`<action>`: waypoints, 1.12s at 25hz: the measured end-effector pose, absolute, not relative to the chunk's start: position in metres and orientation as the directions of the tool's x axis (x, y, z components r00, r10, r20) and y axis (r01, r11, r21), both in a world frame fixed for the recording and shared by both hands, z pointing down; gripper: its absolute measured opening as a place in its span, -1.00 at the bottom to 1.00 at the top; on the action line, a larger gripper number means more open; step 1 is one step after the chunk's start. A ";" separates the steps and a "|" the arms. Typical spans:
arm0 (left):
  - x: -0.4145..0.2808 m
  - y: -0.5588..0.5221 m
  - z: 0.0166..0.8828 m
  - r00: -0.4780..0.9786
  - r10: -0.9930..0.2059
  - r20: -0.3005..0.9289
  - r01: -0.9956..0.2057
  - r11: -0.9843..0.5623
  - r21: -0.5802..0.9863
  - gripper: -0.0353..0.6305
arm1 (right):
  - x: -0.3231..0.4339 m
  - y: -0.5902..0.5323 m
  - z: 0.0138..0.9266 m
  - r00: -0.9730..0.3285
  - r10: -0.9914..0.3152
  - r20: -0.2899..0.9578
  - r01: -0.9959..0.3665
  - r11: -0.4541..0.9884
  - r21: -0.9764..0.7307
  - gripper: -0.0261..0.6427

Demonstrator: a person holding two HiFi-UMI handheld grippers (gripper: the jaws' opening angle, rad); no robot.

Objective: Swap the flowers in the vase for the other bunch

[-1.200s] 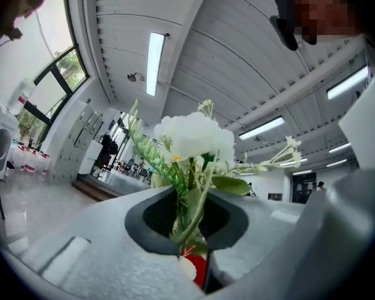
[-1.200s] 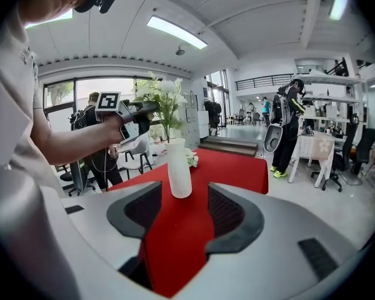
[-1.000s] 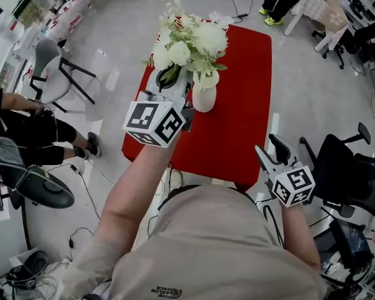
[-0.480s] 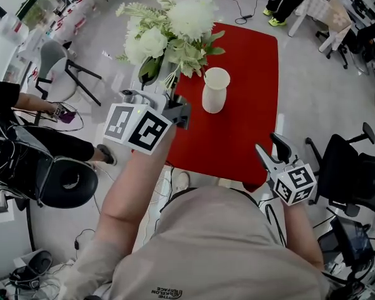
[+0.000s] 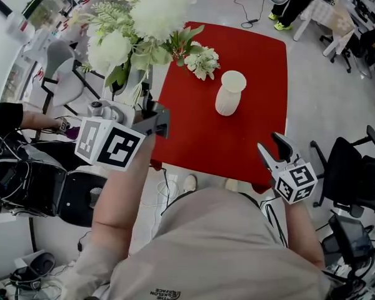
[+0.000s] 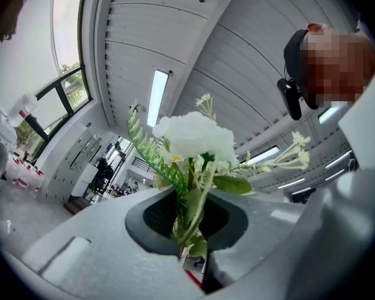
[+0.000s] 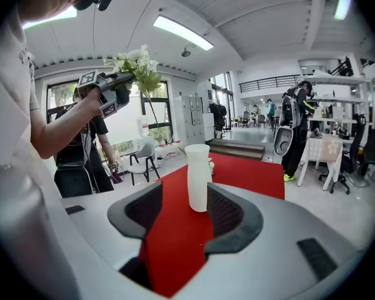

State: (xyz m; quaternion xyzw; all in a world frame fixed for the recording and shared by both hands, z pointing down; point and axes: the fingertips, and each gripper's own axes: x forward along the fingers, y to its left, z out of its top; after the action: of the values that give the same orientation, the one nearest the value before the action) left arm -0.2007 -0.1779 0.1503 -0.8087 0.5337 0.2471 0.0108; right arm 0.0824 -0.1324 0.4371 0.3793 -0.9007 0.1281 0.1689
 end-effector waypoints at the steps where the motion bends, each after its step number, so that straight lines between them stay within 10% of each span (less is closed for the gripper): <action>1: -0.209 -0.175 0.153 0.305 -0.867 -0.395 -0.871 -0.421 0.253 -0.73 | 0.077 -0.131 0.436 -0.658 -0.638 0.401 -0.724 0.683 -0.102 -0.24; 28: -0.286 -0.174 0.453 0.361 -0.886 0.293 -0.824 -0.156 0.545 -0.74 | 0.010 -0.083 0.460 -0.581 -0.686 0.438 -0.794 0.595 -0.124 -0.24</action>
State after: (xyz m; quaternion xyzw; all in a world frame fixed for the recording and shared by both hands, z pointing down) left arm -0.2862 -0.1740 0.4532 -0.7587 0.5634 0.0475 -0.3237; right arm 0.0102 -0.0829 0.4599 0.4226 -0.8755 0.1553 0.1753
